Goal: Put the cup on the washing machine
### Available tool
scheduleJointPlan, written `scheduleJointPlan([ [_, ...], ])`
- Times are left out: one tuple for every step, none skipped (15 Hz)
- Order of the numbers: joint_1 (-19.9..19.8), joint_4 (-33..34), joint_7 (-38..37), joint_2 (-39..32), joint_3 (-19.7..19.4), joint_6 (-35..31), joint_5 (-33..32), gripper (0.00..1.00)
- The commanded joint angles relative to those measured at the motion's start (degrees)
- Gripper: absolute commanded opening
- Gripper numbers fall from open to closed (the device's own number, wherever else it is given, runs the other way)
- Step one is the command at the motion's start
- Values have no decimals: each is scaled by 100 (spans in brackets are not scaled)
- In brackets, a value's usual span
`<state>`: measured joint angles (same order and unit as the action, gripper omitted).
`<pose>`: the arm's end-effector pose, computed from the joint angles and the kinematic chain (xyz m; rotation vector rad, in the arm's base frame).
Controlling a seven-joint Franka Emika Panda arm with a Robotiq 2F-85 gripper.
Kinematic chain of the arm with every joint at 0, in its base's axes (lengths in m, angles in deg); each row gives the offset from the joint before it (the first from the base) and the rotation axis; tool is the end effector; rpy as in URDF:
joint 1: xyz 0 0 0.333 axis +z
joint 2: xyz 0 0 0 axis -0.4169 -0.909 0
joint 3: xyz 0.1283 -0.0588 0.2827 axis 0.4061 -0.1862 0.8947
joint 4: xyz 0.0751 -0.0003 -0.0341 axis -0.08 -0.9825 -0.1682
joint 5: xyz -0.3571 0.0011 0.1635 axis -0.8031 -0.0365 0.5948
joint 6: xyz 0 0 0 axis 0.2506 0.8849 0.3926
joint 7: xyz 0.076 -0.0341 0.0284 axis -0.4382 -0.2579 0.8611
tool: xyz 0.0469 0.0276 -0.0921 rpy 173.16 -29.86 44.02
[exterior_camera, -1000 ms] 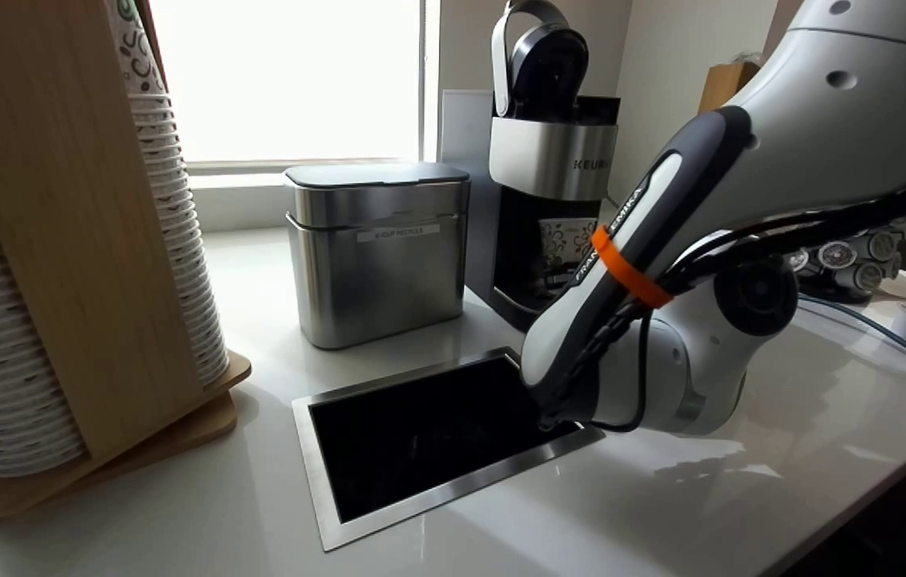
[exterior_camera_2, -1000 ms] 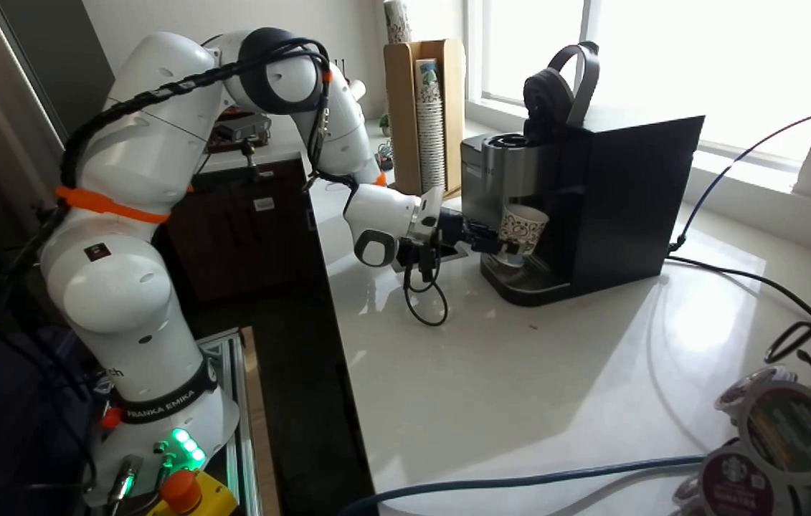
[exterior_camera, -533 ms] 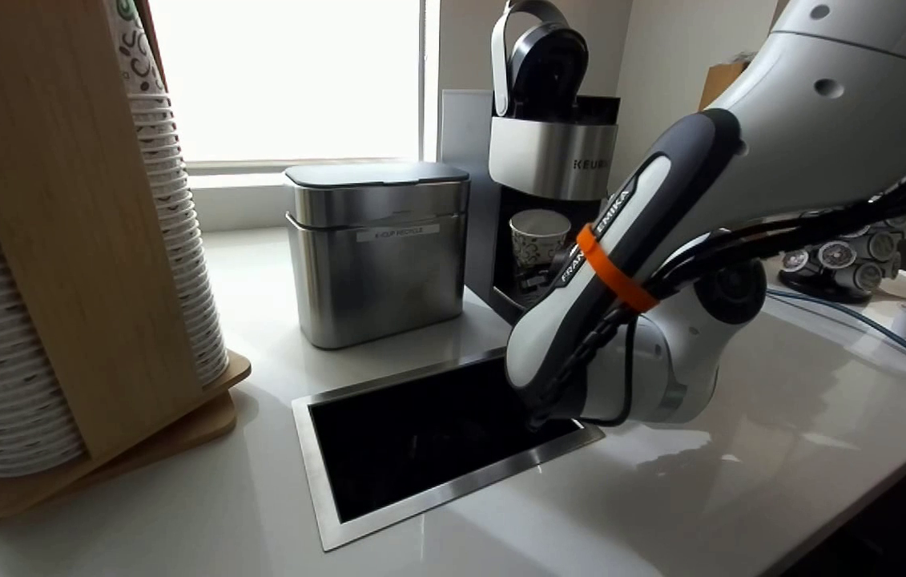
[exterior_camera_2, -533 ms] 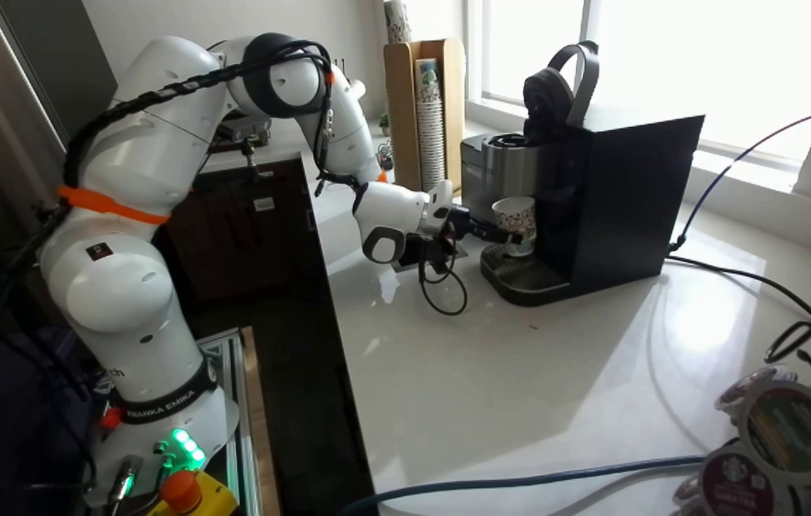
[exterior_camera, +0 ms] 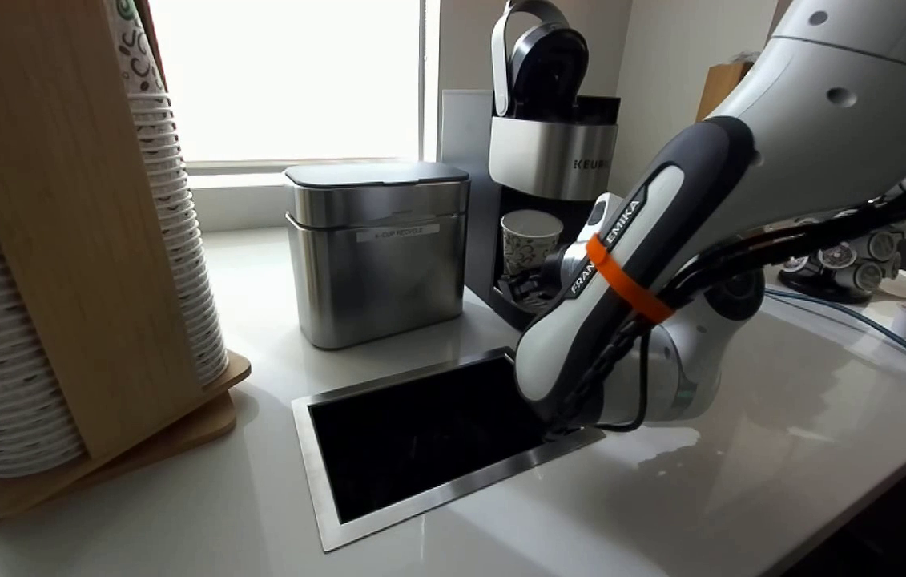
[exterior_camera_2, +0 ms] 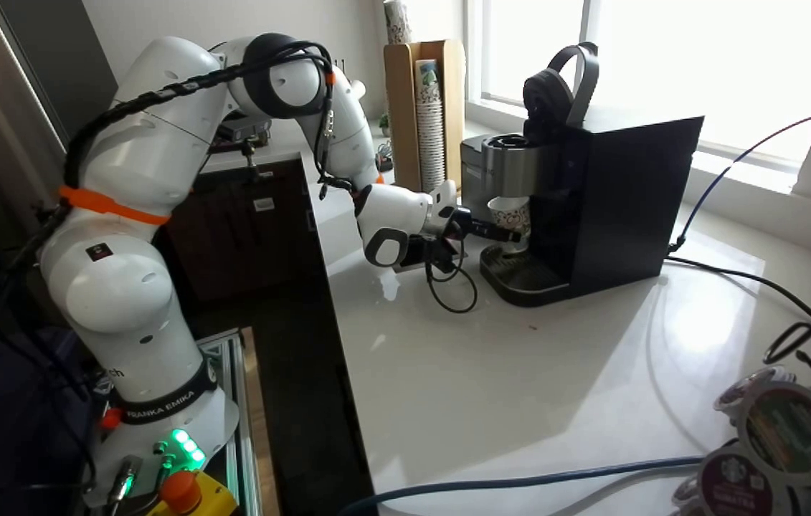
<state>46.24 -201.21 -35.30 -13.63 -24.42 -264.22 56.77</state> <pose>0.5512 0.1022 0.2190 2.3581 0.0455 1.5596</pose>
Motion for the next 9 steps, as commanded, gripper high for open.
scheduleJointPlan([
  [-43,-156,-294,89,114,117,-429,35],
  [-16,-237,-347,133,123,2,-331,30],
  [13,-275,-359,148,123,-35,-198,29],
  [6,-310,-430,169,152,-51,-143,27],
  [-17,-362,-601,179,204,-142,-127,23],
  [-29,-393,-745,183,241,-223,-52,23],
  [-26,-425,-867,168,267,-353,94,23],
  [-38,-450,-1030,129,297,-530,257,23],
  [-46,-490,-1140,114,327,-680,424,23],
])
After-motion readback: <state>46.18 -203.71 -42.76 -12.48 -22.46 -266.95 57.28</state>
